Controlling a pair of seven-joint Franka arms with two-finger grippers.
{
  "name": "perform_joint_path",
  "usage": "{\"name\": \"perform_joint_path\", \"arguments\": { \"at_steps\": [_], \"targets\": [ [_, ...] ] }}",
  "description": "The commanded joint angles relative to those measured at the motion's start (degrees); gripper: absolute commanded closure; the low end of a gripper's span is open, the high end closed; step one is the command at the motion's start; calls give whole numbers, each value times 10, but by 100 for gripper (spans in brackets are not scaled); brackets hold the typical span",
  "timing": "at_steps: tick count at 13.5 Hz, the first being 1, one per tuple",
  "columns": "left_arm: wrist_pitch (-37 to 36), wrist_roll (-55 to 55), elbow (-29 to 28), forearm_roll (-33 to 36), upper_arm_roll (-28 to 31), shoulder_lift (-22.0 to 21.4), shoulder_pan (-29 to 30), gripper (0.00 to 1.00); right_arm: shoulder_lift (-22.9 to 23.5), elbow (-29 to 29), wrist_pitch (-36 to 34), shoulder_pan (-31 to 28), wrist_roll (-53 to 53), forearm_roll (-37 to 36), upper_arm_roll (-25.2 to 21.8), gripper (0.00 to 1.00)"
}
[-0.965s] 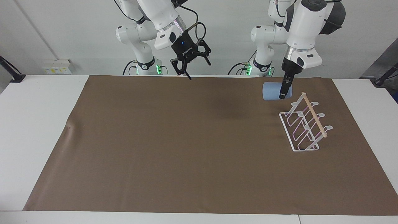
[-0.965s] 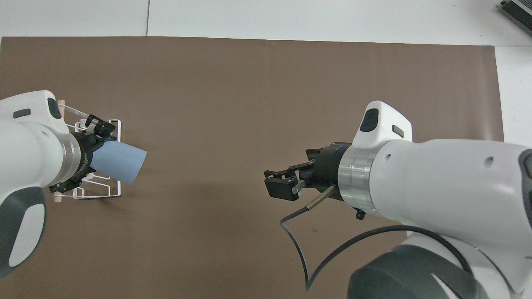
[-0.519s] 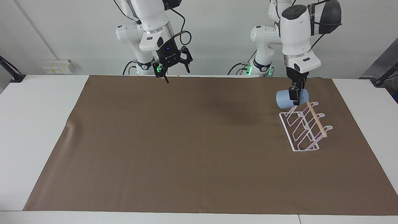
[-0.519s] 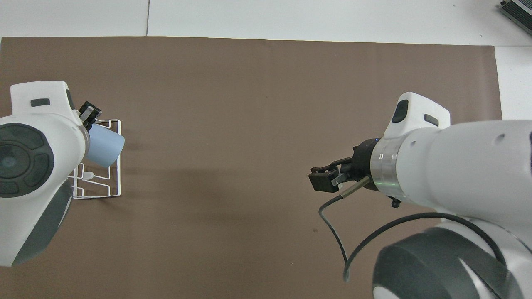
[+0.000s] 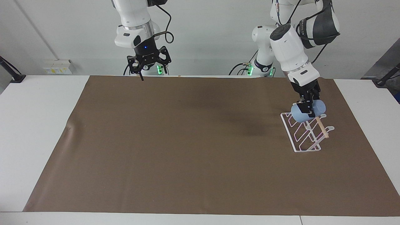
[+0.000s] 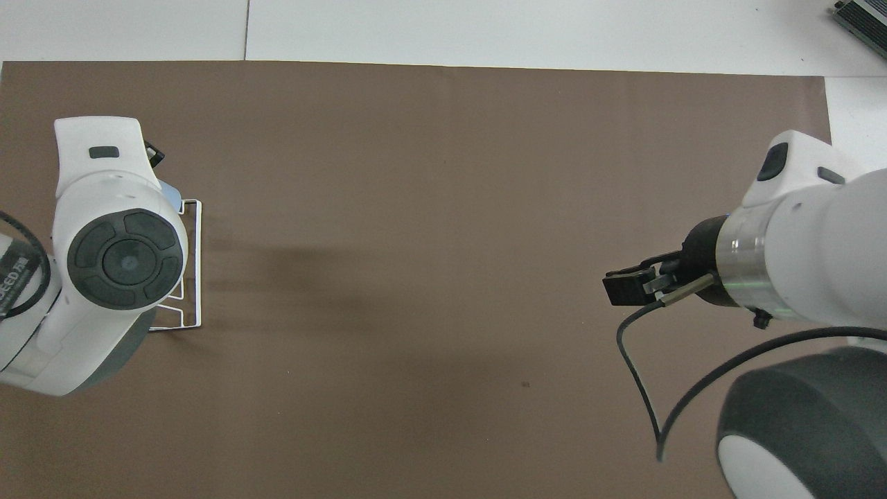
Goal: Hang cup on cup holder
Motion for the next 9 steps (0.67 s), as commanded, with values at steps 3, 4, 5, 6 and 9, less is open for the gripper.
{"name": "perform_joint_path", "arguments": {
  "at_steps": [3,4,5,6,9],
  "targets": [
    [49,-34,-22,55,1,7,29,100,-3,20,-48,-76,2,-25,6,0],
    [70,-56,-32,66,1,8,40,100,-3,18,-52,-94,2,-25,6,0],
    [75,-60,-40,76,1,8,41,100,-4,15,-51,-109,2,-25,6,0],
    [75,-67,-44,88,1,8,41,100,-4,13,-51,-124,3,-25,6,0],
    [75,-87,-59,107,1,7,40,100,-14,-8,-40,-148,5,-25,6,0]
  ]
}}
